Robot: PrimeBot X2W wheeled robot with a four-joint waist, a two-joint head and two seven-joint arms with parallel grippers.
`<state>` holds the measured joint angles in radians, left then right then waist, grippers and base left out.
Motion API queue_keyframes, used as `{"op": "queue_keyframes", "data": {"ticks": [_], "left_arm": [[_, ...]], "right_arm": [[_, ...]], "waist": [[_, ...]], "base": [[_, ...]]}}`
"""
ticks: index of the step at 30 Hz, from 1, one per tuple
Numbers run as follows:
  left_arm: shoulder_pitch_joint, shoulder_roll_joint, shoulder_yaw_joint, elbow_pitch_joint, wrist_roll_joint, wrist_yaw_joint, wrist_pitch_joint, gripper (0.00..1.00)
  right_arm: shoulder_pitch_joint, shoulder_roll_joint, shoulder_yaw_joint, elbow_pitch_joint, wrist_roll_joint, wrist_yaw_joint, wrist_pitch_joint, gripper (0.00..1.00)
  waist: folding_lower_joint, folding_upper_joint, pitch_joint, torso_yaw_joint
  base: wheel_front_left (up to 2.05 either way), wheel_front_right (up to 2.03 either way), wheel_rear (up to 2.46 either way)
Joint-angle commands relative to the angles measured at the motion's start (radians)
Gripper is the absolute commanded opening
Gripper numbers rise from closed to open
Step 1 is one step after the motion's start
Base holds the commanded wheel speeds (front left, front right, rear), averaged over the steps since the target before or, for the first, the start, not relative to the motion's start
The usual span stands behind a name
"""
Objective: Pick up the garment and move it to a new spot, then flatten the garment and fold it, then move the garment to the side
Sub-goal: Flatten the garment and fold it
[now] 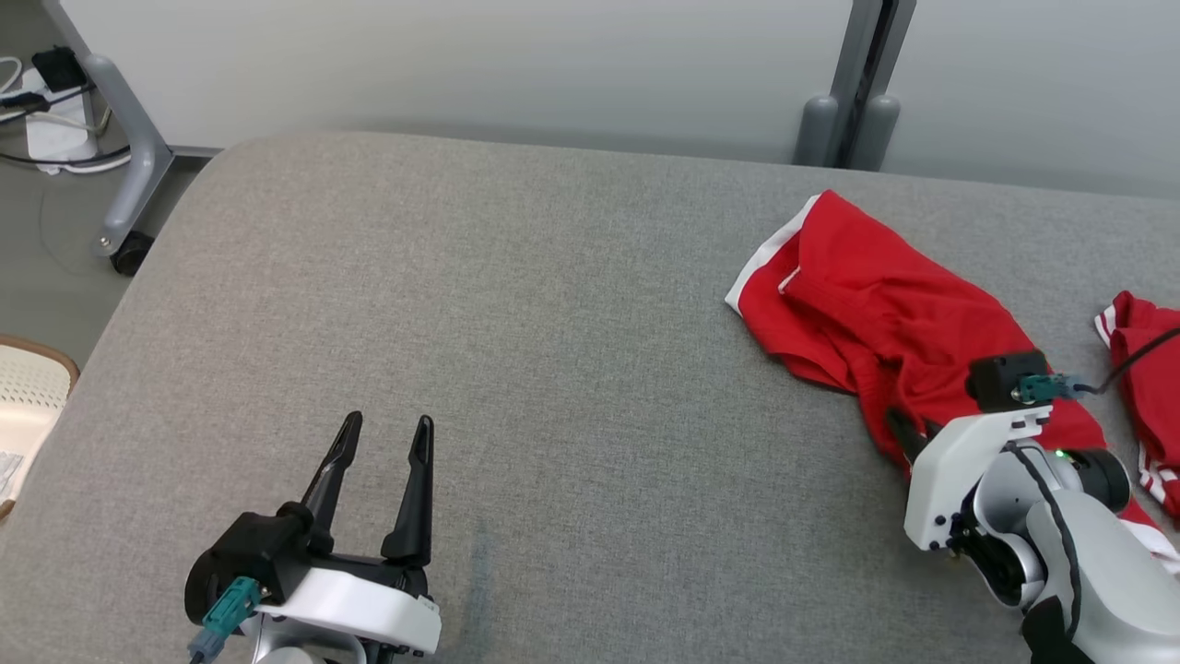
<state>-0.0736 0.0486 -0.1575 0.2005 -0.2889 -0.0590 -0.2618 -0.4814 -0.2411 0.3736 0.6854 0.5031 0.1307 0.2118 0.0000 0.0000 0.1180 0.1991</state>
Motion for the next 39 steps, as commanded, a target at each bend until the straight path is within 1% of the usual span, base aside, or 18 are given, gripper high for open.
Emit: {"op": "queue_keyframes", "data": {"ticks": [1,6,12,17,18,19,28,33,37,38,39], "left_arm": [[0.0,0.004,0.004,0.003,0.008,-0.001,-0.004,1.0],[0.01,0.004,0.005,0.008,0.012,-0.006,-0.004,1.0],[0.012,0.004,0.005,0.011,0.011,-0.011,-0.004,1.0],[0.006,0.004,-0.006,0.013,0.001,-0.009,-0.004,1.0],[0.003,0.004,-0.009,0.014,-0.002,-0.006,-0.004,1.0],[0.003,0.004,-0.009,0.014,-0.002,-0.006,-0.004,1.0],[0.002,0.004,-0.025,0.018,-0.011,-0.001,-0.004,1.0],[-0.008,0.004,-0.029,0.018,-0.015,0.0,-0.004,1.0],[-0.009,0.004,-0.022,0.016,-0.01,0.004,-0.004,1.0],[-0.01,0.003,-0.022,0.017,-0.007,0.004,-0.004,1.0],[-0.012,0.004,-0.021,0.017,-0.006,0.003,-0.004,1.0]], "right_arm": [[-0.006,-0.005,-0.007,-0.018,0.004,0.0,-0.025,0.0],[-0.022,0.007,0.005,-0.083,0.01,0.0,-0.061,0.0],[-0.061,0.044,0.096,-0.14,0.051,0.0,-0.034,0.0],[-0.11,0.078,0.199,-0.116,0.106,0.0,0.003,0.0],[-0.127,0.094,0.242,-0.106,0.13,0.0,0.007,0.0],[-0.127,0.094,0.242,-0.106,0.13,0.0,0.007,0.0],[-0.147,0.118,0.44,-0.065,0.231,0.0,-0.003,0.0],[-0.157,0.138,0.542,-0.027,0.286,0.0,-0.021,0.0],[-0.168,0.155,0.617,-0.006,0.339,0.0,-0.036,0.0],[-0.171,0.157,0.633,0.001,0.351,0.0,-0.044,0.33],[-0.176,0.159,0.648,0.006,0.361,0.0,-0.05,1.0]], "waist": [[0.0,0.0,-0.014,-0.003],[0.0,0.0,-0.036,-0.002],[0.0,0.0,-0.048,0.02],[0.0,0.0,-0.044,0.061],[0.0,0.0,-0.041,0.082],[0.0,0.0,-0.041,0.082],[0.0,0.0,-0.029,0.171],[0.0,0.0,-0.022,0.192],[0.0,0.0,-0.019,0.184],[0.0,0.0,-0.019,0.179],[0.0,0.0,-0.02,0.174]], "base": [[0.0,0.0,0.0],[0.0,0.0,0.0],[0.0,0.0,0.0],[0.0,0.0,0.0],[0.0,0.0,0.0],[0.0,0.0,0.0],[0.0,0.0,0.0],[0.0,0.0,0.0],[0.0,0.0,0.0],[0.0,0.0,0.0],[0.0,0.0,0.0]]}}
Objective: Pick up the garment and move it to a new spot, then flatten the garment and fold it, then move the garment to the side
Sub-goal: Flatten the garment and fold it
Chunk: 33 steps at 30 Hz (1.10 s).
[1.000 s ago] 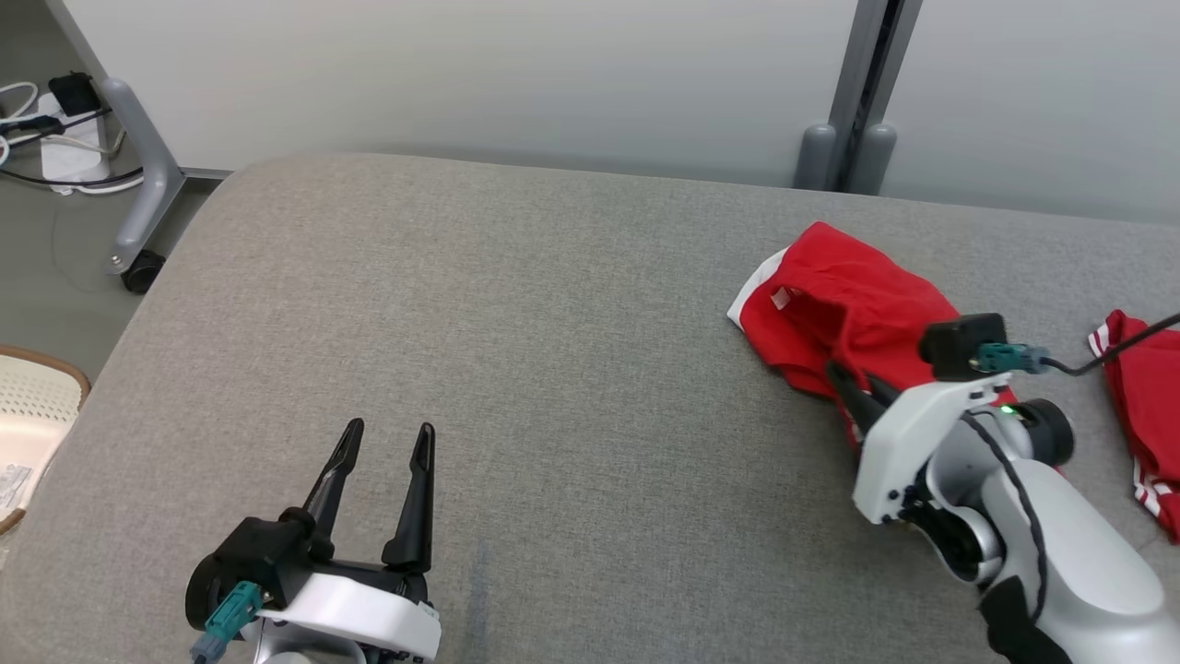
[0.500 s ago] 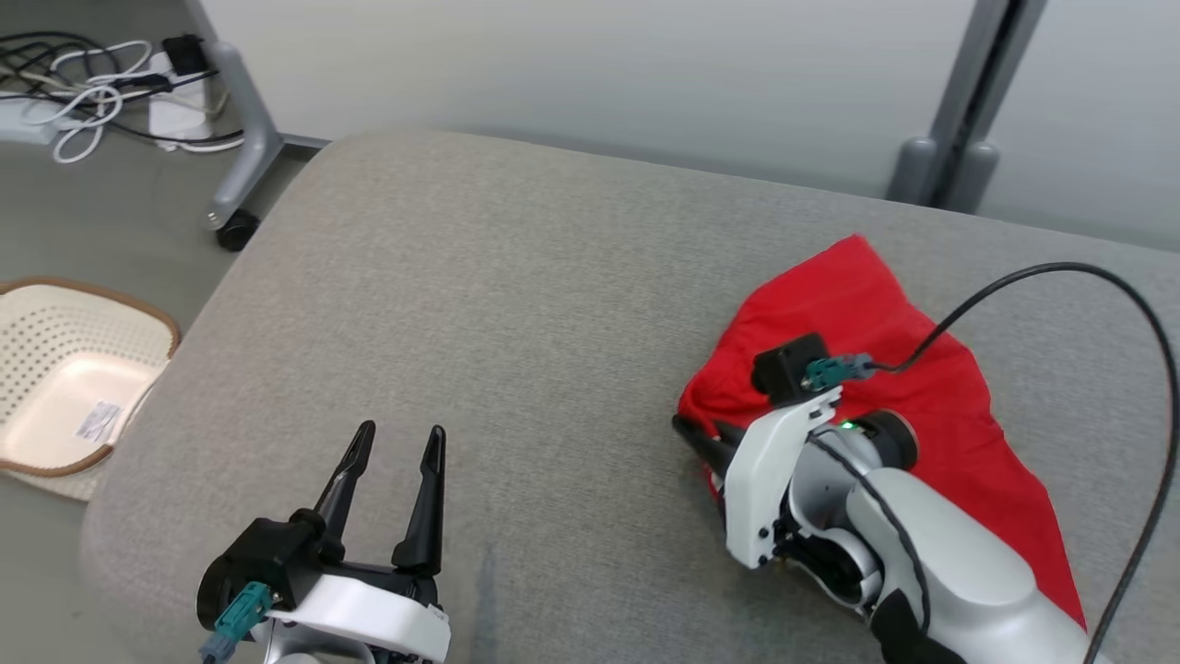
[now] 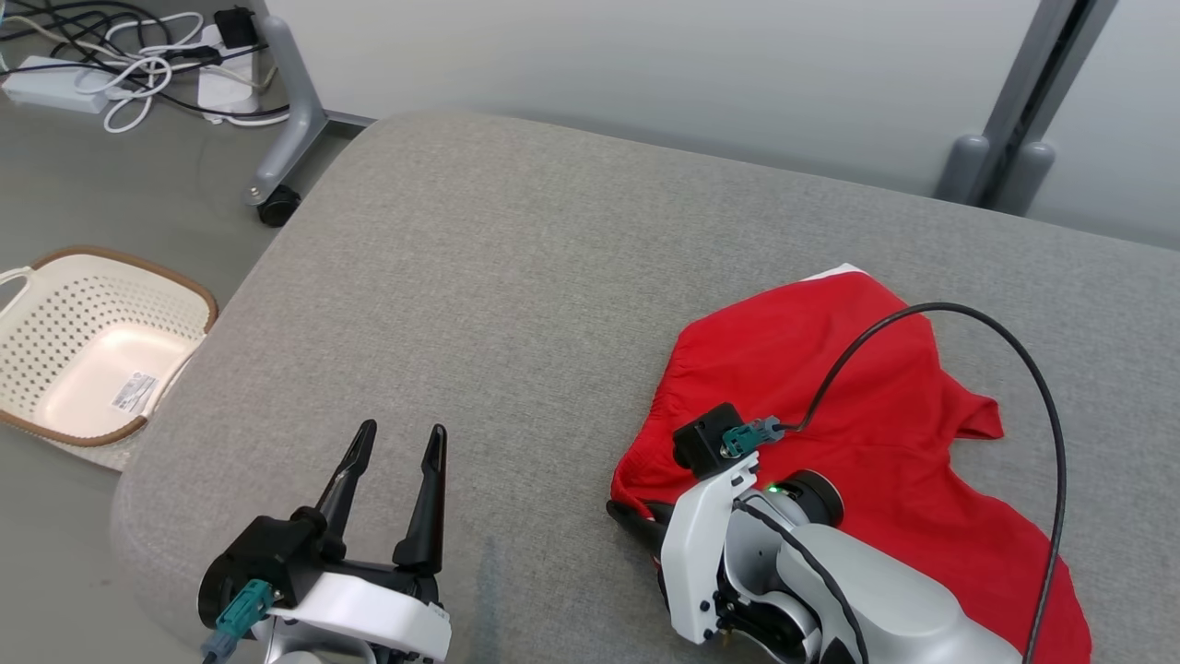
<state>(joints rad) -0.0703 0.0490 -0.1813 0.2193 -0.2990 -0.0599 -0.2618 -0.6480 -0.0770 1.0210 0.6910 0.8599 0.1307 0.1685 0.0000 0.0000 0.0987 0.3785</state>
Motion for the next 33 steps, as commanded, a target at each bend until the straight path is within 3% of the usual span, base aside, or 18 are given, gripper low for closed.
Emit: {"op": "queue_keyframes", "data": {"ticks": [1,8,16,24,26,33], "left_arm": [[-0.016,0.003,0.004,0.0,0.006,0.004,-0.004,1.0],[-0.008,0.004,0.025,-0.001,0.016,0.007,-0.004,1.0],[0.023,0.022,0.082,-0.018,0.031,0.01,-0.004,1.0],[0.056,0.044,0.153,-0.069,0.04,0.02,-0.003,1.0],[0.062,0.044,0.158,-0.076,0.042,0.026,-0.003,1.0],[0.109,0.043,0.189,-0.124,0.051,0.035,-0.003,1.0]], "right_arm": [[-0.014,-0.003,0.012,0.007,0.018,0.0,-0.018,1.0],[-0.067,-0.038,0.057,-0.014,0.078,0.0,-0.122,1.0],[-0.095,-0.186,0.015,-0.112,0.068,0.0,-0.3,1.0],[-0.02,-0.296,-0.157,-0.149,-0.047,0.0,-0.403,1.0],[-0.002,-0.303,-0.189,-0.154,-0.063,0.0,-0.409,1.0],[0.214,-0.314,-0.453,-0.226,-0.218,0.0,-0.43,1.0]], "waist": [[0.0,0.0,-0.002,-0.012],[0.0,0.0,-0.026,-0.081],[0.0,0.0,-0.076,-0.178],[0.0,0.0,-0.108,-0.277],[0.0,0.0,-0.11,-0.287],[0.0,0.0,-0.115,-0.334]], "base": [[0.0,0.0,0.0],[0.0,0.0,0.0],[0.0,0.0,0.0],[0.0,0.0,0.0],[0.0,0.0,0.0],[0.0,0.0,0.0]]}}
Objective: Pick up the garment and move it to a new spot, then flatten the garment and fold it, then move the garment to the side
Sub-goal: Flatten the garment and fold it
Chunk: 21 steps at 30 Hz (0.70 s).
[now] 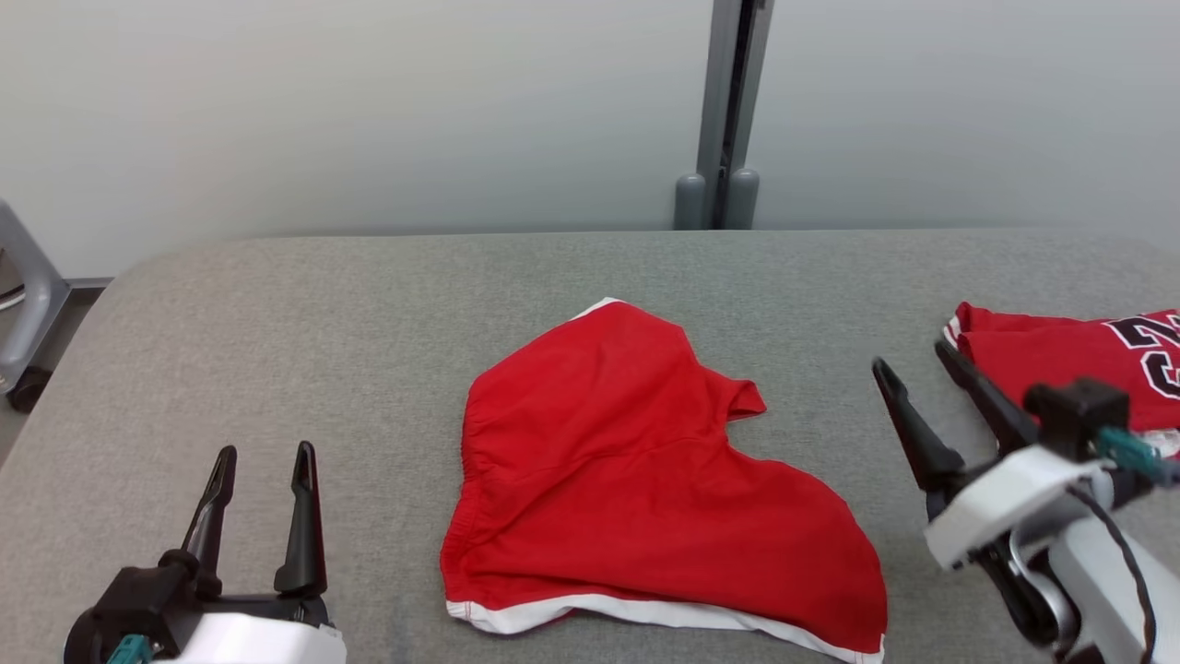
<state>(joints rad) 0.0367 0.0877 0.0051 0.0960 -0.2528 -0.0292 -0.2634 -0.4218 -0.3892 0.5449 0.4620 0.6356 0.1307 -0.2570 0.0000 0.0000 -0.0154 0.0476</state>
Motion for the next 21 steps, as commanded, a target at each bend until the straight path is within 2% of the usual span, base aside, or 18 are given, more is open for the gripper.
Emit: {"op": "queue_keyframes", "data": {"ticks": [1,11,13,21], "left_arm": [[0.009,0.004,0.004,-0.005,0.005,0.005,-0.001,1.0],[0.048,-0.013,-0.01,-0.015,0.004,-0.005,-0.001,1.0],[0.053,-0.017,-0.012,-0.015,0.0,-0.008,-0.001,1.0],[0.039,-0.019,-0.018,-0.011,0.014,-0.015,-0.001,1.0]], "right_arm": [[0.021,0.008,-0.013,-0.012,-0.013,0.0,-0.006,1.0],[0.287,0.131,-0.35,-0.135,-0.2,0.0,-0.009,1.0],[0.315,0.16,-0.384,-0.161,-0.226,0.0,-0.008,1.0],[0.347,0.193,-0.45,-0.25,-0.287,0.0,0.047,1.0]], "waist": [[0.0,0.0,-0.002,-0.008],[0.0,0.0,0.006,-0.023],[0.0,0.0,0.007,-0.021],[0.0,0.0,0.008,-0.019]], "base": [[0.0,0.0,0.0],[0.0,0.0,0.0],[0.0,0.0,0.0],[0.0,0.0,0.0]]}}
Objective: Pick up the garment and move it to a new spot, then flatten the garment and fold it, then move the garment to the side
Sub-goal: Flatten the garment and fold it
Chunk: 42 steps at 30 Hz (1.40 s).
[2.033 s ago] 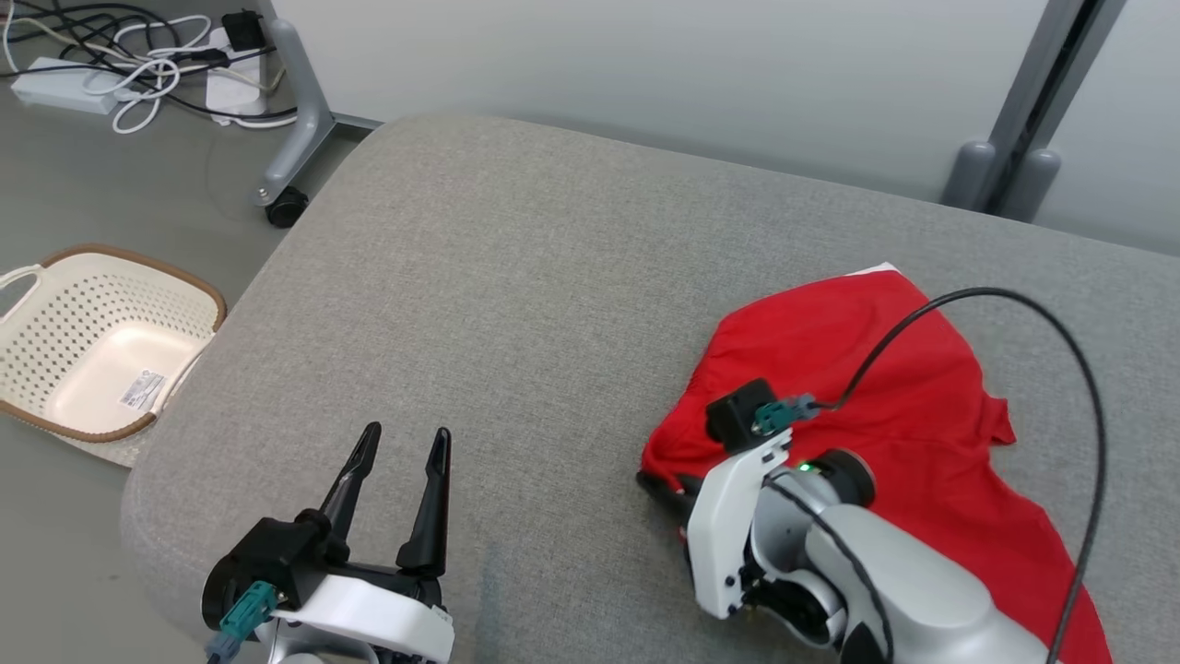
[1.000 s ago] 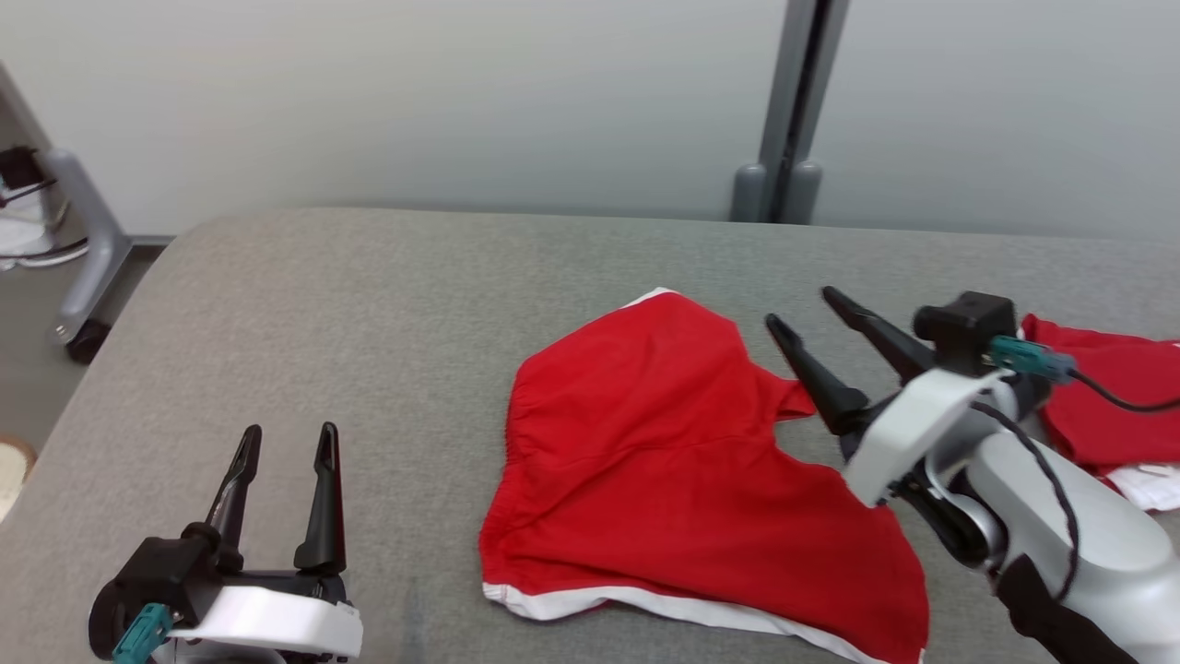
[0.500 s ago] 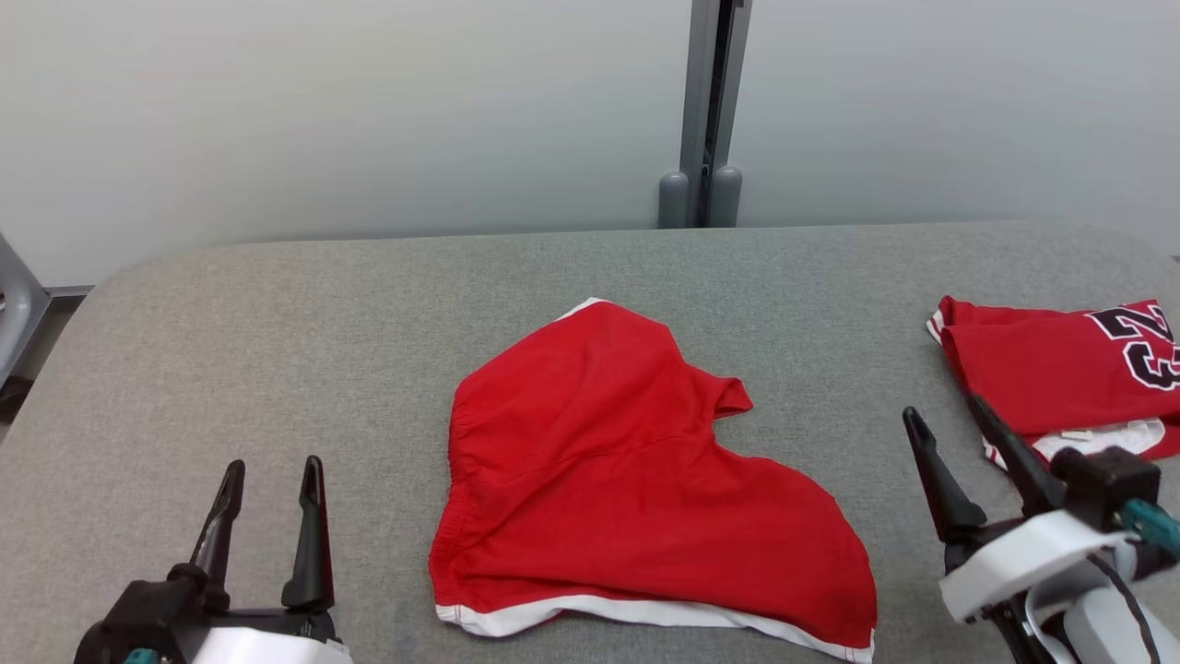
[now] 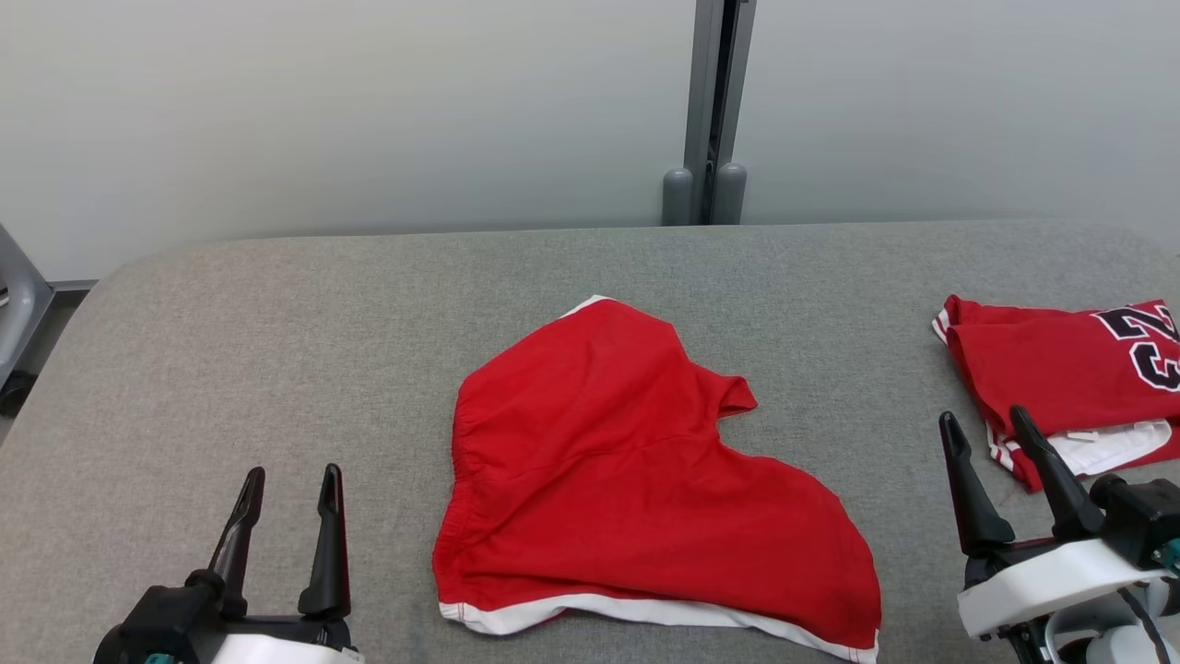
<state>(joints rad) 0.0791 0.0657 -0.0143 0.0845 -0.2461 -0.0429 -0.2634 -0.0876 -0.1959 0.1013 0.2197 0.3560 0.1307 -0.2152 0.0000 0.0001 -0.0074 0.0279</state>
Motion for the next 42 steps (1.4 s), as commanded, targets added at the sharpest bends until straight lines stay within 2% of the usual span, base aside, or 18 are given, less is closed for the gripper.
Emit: {"op": "queue_keyframes", "data": {"ticks": [1,15,25,28,35,42], "left_arm": [[-0.005,0.002,0.001,0.001,0.008,-0.002,-0.001,1.0],[-0.007,-0.001,0.001,-0.004,0.011,-0.003,-0.001,1.0],[0.004,0.0,-0.008,0.007,0.001,-0.009,0.022,1.0],[0.011,0.01,-0.02,0.007,-0.013,-0.015,0.09,1.0],[0.034,0.03,-0.056,-0.038,-0.036,-0.027,0.266,1.0],[0.056,0.029,-0.109,-0.065,-0.106,-0.054,0.423,1.0]], "right_arm": [[0.014,0.003,-0.009,-0.015,-0.011,0.0,0.01,1.0],[0.035,0.034,-0.035,-0.064,-0.033,0.0,0.052,1.0],[0.043,0.026,-0.073,-0.077,-0.024,0.0,0.074,1.0],[0.06,-0.005,-0.07,-0.095,0.023,0.0,0.147,1.0],[0.153,-0.125,-0.008,-0.172,0.176,0.0,0.418,1.0],[0.249,-0.159,0.057,-0.192,0.3,0.0,0.616,1.0]], "waist": [[0.0,-0.0001,-0.001,0.002],[0.0,-0.0001,-0.002,0.004],[0.0,-0.0001,-0.003,-0.001],[0.0,-0.0001,-0.003,-0.001],[0.0,-0.0001,0.002,-0.002],[0.0,-0.0001,0.021,0.003]], "base": [[0.0,0.0,0.0],[0.0,0.0,0.0],[0.0,0.0,0.0],[0.0,0.0,0.0],[0.0,0.0,0.0],[0.0,0.0,0.0]]}}
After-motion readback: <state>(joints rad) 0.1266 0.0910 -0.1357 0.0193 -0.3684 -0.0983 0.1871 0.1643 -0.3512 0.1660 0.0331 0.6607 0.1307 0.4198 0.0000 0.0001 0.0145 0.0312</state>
